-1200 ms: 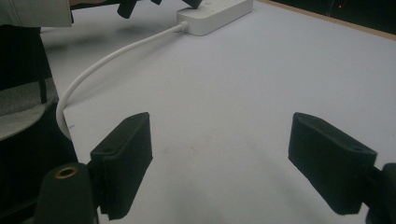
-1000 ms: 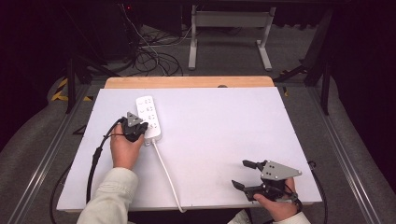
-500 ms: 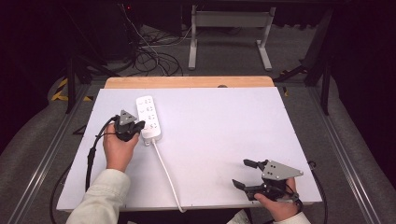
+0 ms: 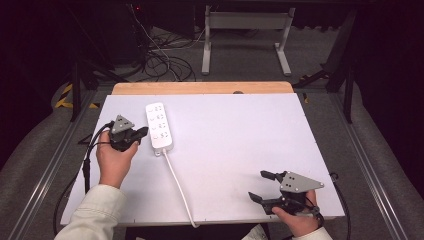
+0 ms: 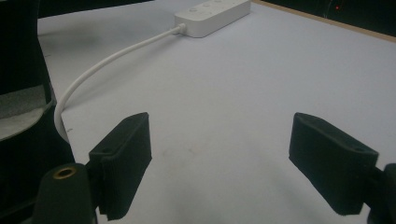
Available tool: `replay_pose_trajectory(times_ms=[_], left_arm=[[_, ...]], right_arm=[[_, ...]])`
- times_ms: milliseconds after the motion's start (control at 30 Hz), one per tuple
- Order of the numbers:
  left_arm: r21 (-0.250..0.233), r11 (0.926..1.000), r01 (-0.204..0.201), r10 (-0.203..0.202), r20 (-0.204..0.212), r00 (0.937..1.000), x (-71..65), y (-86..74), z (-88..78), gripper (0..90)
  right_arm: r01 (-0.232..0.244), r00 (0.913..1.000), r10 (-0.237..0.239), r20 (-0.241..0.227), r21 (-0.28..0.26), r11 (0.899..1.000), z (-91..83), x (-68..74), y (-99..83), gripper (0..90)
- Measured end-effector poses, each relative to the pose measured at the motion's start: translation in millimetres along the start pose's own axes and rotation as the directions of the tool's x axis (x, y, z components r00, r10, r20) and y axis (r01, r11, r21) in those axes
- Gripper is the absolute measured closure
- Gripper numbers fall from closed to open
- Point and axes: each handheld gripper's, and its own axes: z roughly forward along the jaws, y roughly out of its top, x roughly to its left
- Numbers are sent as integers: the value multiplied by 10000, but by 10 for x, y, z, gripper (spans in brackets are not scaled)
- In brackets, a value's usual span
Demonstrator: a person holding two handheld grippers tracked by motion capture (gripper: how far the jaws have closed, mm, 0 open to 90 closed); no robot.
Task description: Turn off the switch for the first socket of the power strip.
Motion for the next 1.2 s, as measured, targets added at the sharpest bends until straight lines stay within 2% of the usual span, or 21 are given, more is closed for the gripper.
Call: replay_pose_trajectory(times_ms=[133,167,300,533,600,767,867,900,933,967,1033,1100,1133,1167,1200], left_arm=[[-69,9999,-136,136,-6,9999,-26,39,-80,900],[149,9981,-596,599,-188,9980,-64,81,-125,899],[109,9961,-880,880,46,9961,-126,163,-221,899],[-64,9960,-897,899,487,9948,-211,184,-309,898],[-261,9977,-632,653,873,9940,-227,196,-349,897],[-467,9980,-418,475,1280,9906,-266,231,-407,879],[-653,9971,-383,478,1505,9874,-315,227,-461,833],[-727,9957,-570,674,1504,9863,-330,221,-493,777],[-799,9953,-538,660,1592,9850,-346,211,-509,777],[-892,9943,-576,724,1729,9823,-359,196,-541,676],[-1107,9923,-548,744,1816,9805,-383,170,-587,552],[-1450,9868,-720,981,1823,9783,-407,131,-665,470],[-1525,9858,-699,986,1892,9770,-420,115,-692,470],[-1689,9828,-741,1061,1894,9761,-434,91,-740,402],[-1805,9803,-805,1149,1891,9752,-441,77,-765,371]], right_arm=[[32,10000,-32,7,5,10000,1,2,1,212],[4,10000,-4,9,12,10000,1,1,0,212],[32,10000,-32,14,46,10000,8,2,0,212],[35,10000,-35,30,37,10000,6,2,0,212],[33,10000,-33,30,61,10000,7,3,1,212],[50,10000,-50,11,80,10000,15,7,2,212],[39,10000,-39,24,65,10000,11,4,1,212],[45,10000,-45,31,53,10000,6,1,0,212],[45,10000,-45,31,53,10000,6,1,0,212],[42,10000,-43,38,62,10000,5,3,1,211],[30,10000,-30,32,35,10000,7,8,1,211],[55,10000,-56,35,50,10000,3,13,5,211],[55,10000,-56,35,50,10000,3,13,5,211],[53,10000,-54,53,49,10000,3,13,7,210],[49,10000,-49,46,41,10000,4,14,7,210]])
